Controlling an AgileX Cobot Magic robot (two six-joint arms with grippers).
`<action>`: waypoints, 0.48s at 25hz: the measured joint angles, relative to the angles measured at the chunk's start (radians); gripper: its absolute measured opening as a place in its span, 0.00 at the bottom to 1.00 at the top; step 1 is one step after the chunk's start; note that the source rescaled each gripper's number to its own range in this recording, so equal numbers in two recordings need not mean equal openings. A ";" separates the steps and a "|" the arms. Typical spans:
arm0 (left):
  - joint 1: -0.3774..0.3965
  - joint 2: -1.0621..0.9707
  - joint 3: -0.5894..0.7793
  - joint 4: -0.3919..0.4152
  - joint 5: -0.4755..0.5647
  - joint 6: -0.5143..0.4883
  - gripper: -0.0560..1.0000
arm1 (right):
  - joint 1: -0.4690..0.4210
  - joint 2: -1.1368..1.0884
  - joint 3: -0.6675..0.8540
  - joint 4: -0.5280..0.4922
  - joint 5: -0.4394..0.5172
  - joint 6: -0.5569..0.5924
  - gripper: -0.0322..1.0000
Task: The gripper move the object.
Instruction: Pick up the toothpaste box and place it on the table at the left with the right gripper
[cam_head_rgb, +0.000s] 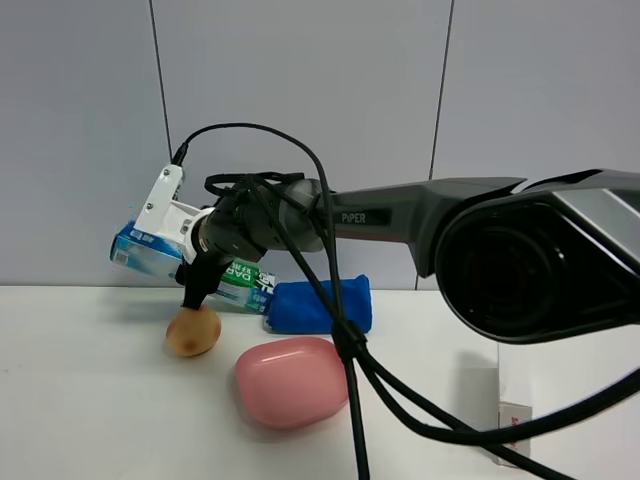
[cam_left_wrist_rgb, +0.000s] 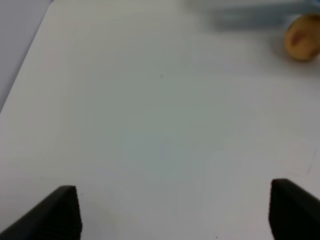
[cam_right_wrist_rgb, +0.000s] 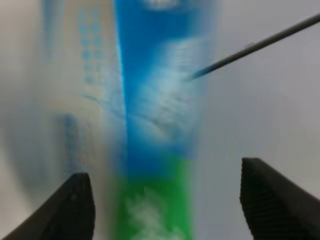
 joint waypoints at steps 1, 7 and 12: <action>0.000 0.000 0.000 0.000 0.000 0.000 1.00 | 0.000 0.000 0.000 0.000 0.000 0.000 0.19; 0.000 0.000 0.000 0.000 0.000 0.000 1.00 | 0.001 -0.032 0.000 0.000 0.019 0.013 0.19; 0.000 0.000 0.000 0.000 0.000 0.000 1.00 | 0.005 -0.139 0.000 0.022 0.107 0.080 0.19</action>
